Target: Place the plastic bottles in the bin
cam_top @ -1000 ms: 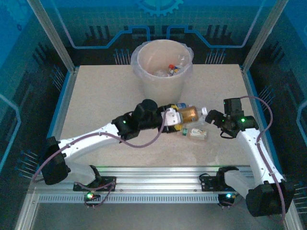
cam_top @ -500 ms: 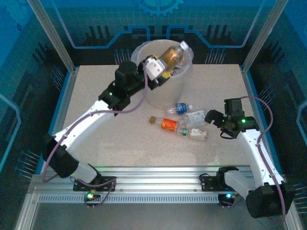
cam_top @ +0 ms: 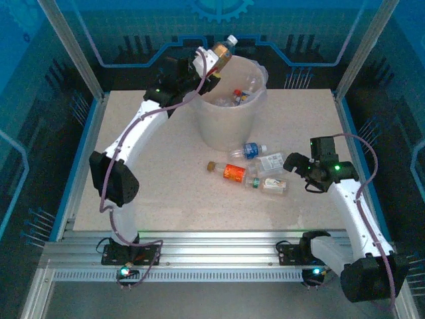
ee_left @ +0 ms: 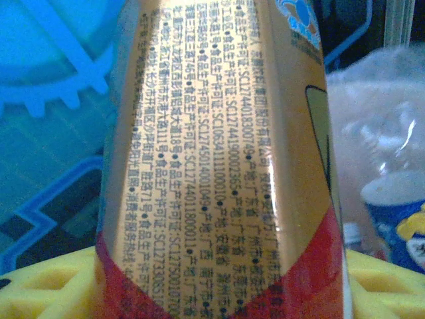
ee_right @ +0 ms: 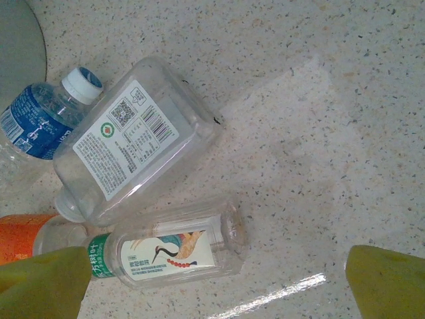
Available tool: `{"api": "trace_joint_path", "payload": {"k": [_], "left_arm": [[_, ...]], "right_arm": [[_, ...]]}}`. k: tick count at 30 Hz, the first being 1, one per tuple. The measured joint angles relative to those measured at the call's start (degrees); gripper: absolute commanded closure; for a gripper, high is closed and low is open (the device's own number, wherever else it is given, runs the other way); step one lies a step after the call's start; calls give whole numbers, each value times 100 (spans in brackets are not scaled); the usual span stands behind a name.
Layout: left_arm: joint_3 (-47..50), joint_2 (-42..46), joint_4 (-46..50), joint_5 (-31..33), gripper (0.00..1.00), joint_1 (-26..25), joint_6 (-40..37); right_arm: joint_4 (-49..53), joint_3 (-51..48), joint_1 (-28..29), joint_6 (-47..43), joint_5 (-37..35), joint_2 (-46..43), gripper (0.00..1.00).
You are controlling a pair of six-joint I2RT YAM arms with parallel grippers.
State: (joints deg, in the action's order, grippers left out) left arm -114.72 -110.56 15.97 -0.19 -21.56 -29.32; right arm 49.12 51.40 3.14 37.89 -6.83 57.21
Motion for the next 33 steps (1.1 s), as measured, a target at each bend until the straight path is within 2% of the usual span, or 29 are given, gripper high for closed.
{"api": "trace_joint_path", "payload": {"k": [13, 24, 28, 33], "left_arm": [[-1126, -946, 785, 0, 49, 85, -726], [-1202, -1307, 929, 48, 39, 83, -1276], [-1211, -1373, 925, 133, 24, 76, -1469], [-1222, -1436, 881, 245, 12, 35, -1650]], "right_arm": [[37, 0, -20, 11, 2, 0, 0], [59, 0, -20, 24, -17, -39, 0], [59, 0, -20, 24, -15, -39, 0], [59, 0, -20, 24, -15, -37, 0]]}}
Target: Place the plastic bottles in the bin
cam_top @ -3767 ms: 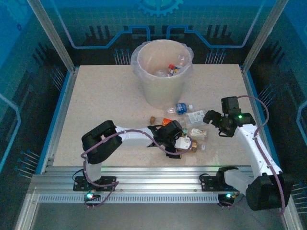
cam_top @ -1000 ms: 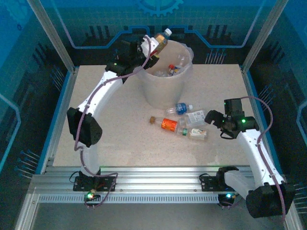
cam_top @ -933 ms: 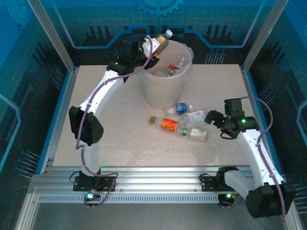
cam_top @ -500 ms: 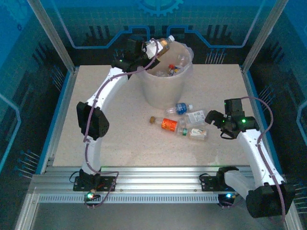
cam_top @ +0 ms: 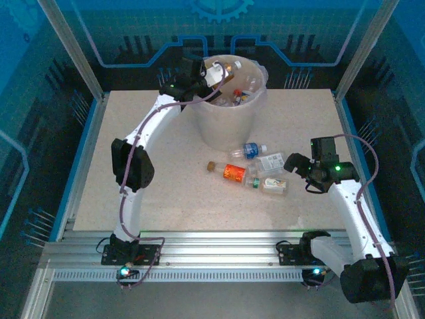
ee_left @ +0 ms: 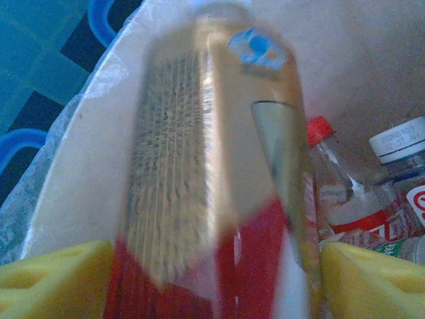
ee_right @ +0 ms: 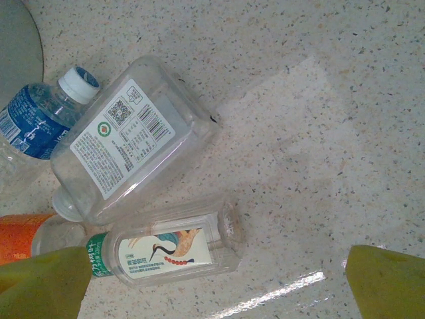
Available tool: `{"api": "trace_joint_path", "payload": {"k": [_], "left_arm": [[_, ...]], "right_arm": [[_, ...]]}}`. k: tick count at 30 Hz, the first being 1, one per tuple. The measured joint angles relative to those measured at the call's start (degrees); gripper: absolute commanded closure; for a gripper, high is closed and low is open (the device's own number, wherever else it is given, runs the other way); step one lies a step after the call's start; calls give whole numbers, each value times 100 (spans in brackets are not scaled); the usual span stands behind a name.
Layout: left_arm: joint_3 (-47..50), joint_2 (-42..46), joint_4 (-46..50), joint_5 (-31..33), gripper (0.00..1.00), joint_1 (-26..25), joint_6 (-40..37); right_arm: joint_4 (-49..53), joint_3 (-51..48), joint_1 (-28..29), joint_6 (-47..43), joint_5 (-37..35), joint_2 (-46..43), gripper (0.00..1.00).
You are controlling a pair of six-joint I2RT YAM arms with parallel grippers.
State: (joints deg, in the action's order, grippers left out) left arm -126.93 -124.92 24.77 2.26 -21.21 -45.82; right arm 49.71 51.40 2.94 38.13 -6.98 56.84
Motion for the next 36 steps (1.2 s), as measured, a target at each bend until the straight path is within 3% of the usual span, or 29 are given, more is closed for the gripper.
{"api": "trace_joint_path", "payload": {"k": [3, 19, 27, 36], "left_arm": [[0, 0, -26, 44, 1, -35, -90], [260, 337, -474, 122, 1, -286, 166], [1670, 1786, -1633, 118, 1, -529, 911], [3606, 3650, -2774, 92, 1, -538, 2271]], "right_arm": [[-2, 0, 0, -2, 0, 0, 0], [-2, 0, 0, -9, 2, -4, 0], [-66, -72, -2, -114, 107, -116, 0], [-111, -280, 0, -334, 431, -120, 0]]}}
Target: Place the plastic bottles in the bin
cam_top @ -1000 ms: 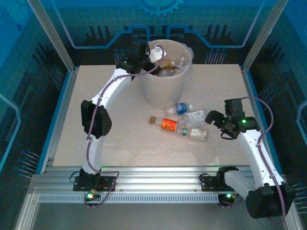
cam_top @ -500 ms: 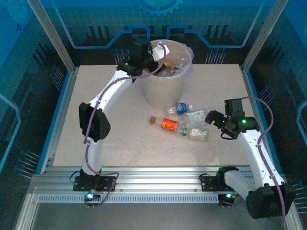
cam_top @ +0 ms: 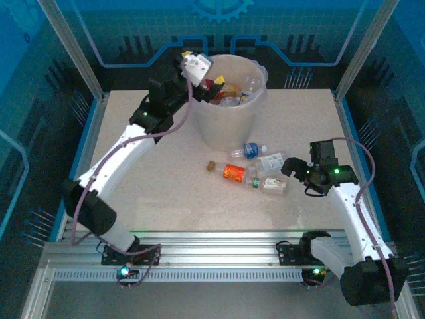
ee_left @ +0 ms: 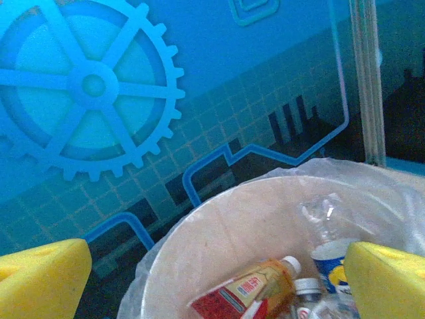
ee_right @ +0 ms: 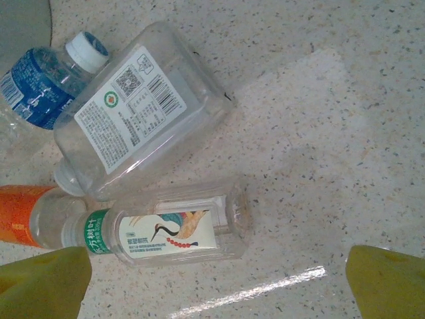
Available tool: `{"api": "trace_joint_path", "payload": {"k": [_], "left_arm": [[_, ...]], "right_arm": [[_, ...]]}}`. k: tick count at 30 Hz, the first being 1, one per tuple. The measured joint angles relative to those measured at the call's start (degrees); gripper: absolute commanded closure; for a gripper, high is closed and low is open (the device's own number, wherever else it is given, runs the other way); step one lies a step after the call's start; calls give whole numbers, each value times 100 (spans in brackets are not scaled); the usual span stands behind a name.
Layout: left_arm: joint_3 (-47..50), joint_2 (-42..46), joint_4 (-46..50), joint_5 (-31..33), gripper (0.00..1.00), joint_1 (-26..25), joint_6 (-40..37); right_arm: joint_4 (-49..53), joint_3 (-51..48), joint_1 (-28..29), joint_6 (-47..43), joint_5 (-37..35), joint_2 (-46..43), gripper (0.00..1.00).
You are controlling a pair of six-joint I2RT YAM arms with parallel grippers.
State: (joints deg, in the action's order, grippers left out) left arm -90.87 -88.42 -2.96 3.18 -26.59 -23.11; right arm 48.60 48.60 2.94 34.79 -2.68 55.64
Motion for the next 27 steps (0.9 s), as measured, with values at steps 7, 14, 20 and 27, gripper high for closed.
{"api": "trace_joint_path", "payload": {"k": [7, 14, 20, 27], "left_arm": [[1604, 1298, -223, 273, 1, -299, 1178], [3106, 1954, -295, 892, 1, -1113, 2015], [4079, 2035, -345, 1167, 1, -1574, 2308], [4859, 2216, -702, 1458, 1, -1797, 2780]], "right_arm": [[-284, -66, 0, -243, 531, 415, 0], [-767, -116, 4, -531, 1119, 922, 0], [-1104, -136, 15, -704, 1287, 1342, 0], [-1375, -151, 127, -822, 1370, 1690, 0]]}}
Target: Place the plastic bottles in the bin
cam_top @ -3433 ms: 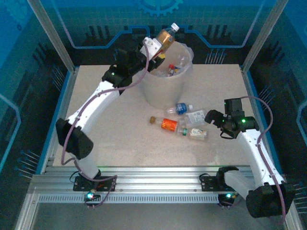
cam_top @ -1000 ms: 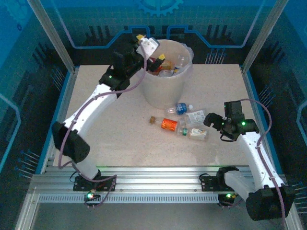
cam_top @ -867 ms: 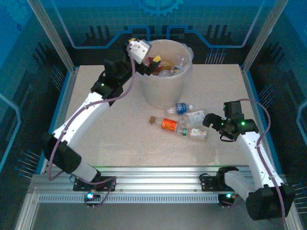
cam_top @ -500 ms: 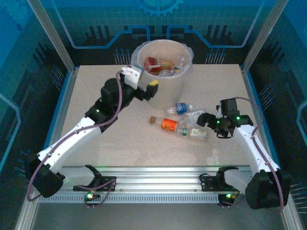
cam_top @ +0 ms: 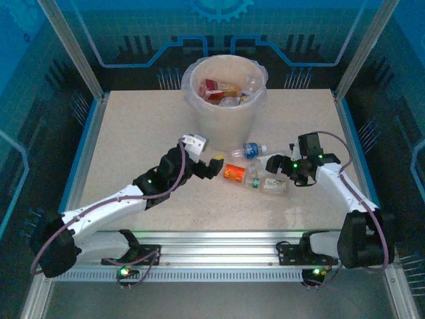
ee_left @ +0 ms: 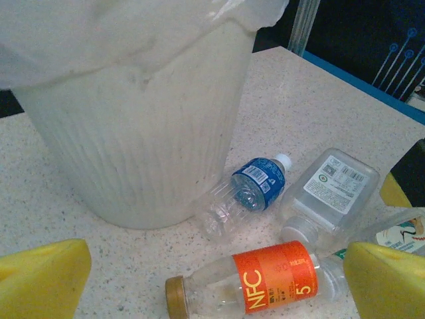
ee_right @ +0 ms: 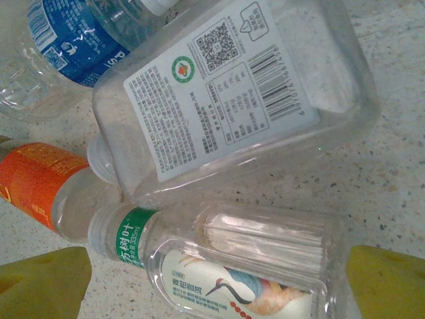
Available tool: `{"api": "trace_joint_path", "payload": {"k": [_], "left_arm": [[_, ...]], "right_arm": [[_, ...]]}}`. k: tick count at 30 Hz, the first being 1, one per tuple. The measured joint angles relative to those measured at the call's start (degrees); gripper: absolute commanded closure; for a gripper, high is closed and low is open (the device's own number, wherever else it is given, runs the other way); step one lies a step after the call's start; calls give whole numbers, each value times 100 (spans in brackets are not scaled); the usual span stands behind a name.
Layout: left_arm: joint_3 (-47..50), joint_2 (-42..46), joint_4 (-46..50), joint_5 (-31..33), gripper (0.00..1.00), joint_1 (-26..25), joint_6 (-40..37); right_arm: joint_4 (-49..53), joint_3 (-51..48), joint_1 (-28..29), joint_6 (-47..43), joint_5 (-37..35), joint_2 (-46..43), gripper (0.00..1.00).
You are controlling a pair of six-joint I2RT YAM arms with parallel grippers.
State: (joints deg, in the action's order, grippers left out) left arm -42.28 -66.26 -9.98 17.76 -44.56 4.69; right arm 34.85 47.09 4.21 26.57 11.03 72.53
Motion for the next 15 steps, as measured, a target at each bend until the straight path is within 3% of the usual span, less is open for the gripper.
{"api": "trace_joint_path", "payload": {"k": [10, 15], "left_arm": [[643, -629, -798, 568, 1, -831, 273], [645, -1014, -1032, 697, 1, -992, 293]], "right_arm": [[-157, 109, 295, -155, -9, 568, 0], [-214, 157, 450, -168, -26, 702, 0]]}}
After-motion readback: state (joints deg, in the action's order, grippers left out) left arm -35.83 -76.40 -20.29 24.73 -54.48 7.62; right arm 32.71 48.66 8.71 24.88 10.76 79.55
